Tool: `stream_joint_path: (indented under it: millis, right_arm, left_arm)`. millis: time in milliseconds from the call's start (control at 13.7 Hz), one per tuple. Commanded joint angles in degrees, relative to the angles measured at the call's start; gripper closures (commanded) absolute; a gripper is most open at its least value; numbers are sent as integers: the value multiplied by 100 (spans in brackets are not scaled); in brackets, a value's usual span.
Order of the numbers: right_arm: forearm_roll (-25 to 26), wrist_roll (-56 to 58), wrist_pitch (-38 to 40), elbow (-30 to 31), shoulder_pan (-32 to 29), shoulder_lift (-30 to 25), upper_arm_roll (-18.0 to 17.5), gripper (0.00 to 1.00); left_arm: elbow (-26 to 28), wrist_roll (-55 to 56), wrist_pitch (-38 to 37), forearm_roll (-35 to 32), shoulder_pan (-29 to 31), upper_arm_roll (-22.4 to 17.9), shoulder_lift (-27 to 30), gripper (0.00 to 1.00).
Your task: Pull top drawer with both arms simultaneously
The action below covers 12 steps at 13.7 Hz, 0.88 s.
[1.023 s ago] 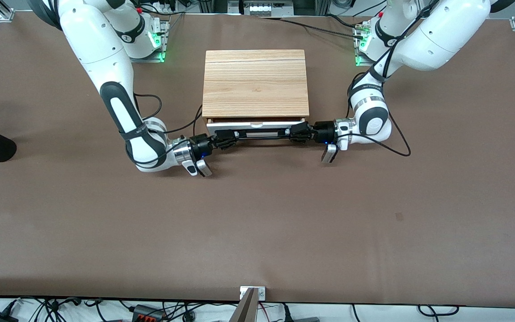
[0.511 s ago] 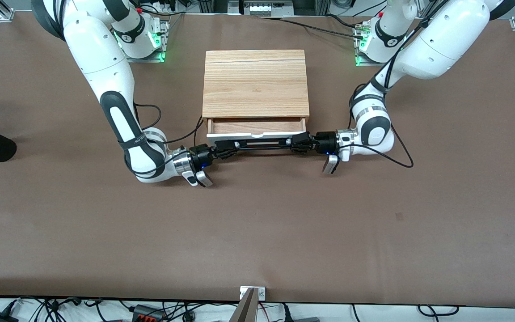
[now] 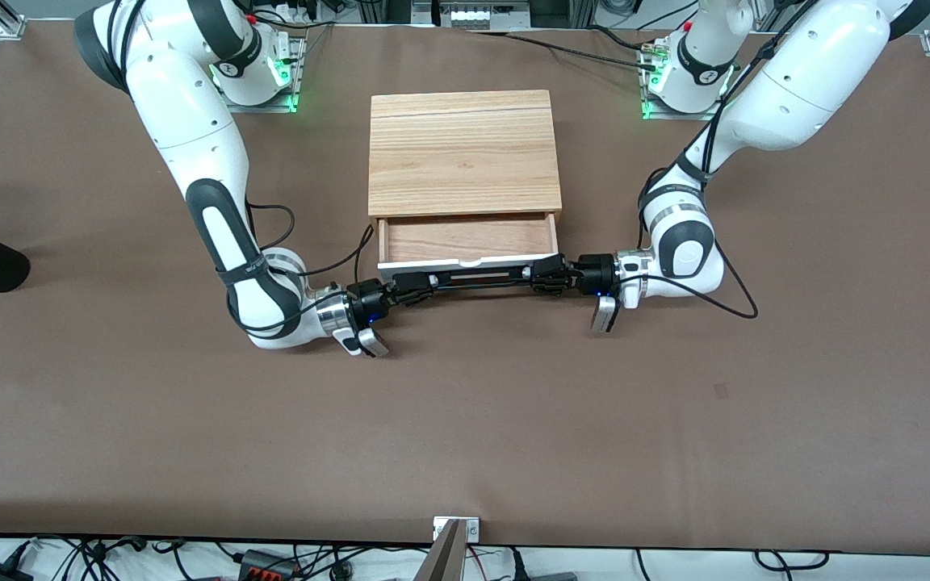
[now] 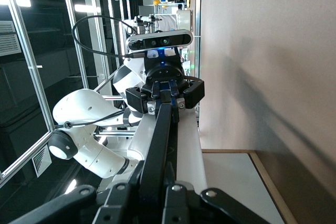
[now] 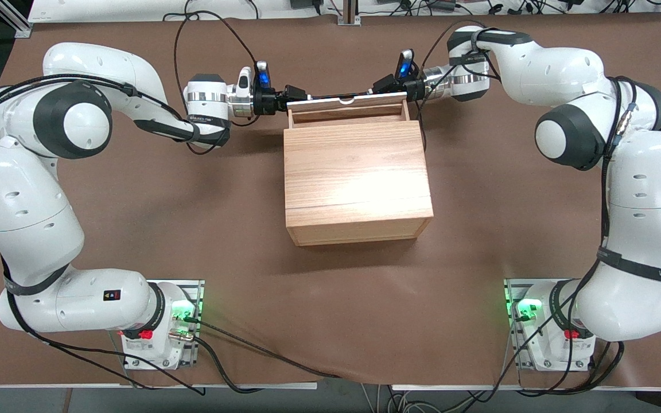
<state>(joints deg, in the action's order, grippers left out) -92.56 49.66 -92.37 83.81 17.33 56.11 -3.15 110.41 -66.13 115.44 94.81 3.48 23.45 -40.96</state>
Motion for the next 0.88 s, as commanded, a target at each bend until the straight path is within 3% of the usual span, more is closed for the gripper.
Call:
stream_joint_path:
  millis: [0,146,219,292,438,511,584,658,731,804]
  right_arm:
    - [-42,-44,-105,-243,-177,260,34,100]
    - [-60,-105,-105,-243,-169,260,34,96]
    - [-60,-297,-105,-243,-177,251,34,59]
    - [-60,-604,-79,-243,-169,251,34,1]
    - [-60,-730,-105,-243,-169,225,34,0]
    - [-60,-730,-105,-243,-169,233,34,0]
    - [-60,-730,-105,-243,-169,225,34,0]
    - [-60,-739,-105,-251,-169,225,34,0]
    - [-60,-739,-105,-269,-169,216,34,0]
    - [-51,-748,-105,-313,-169,216,34,0]
  left_arm:
    - [-352,-454,374,-288,3,-315,-413,99]
    - [-467,-454,374,-297,-6,-315,-509,99]
    - [-485,-454,374,-331,-6,-315,-527,99]
    - [-529,-445,374,-445,-6,-315,-545,99]
    - [-555,-262,366,-569,38,-306,-545,98]
    - [-564,-86,366,-578,30,-306,-545,91]
    - [-590,46,357,-604,21,-306,-536,70]
    - [-643,204,348,-639,12,-306,-545,65]
    - [-661,414,331,-665,3,-306,-536,45]
    - [-670,416,322,-657,3,-306,-528,0]
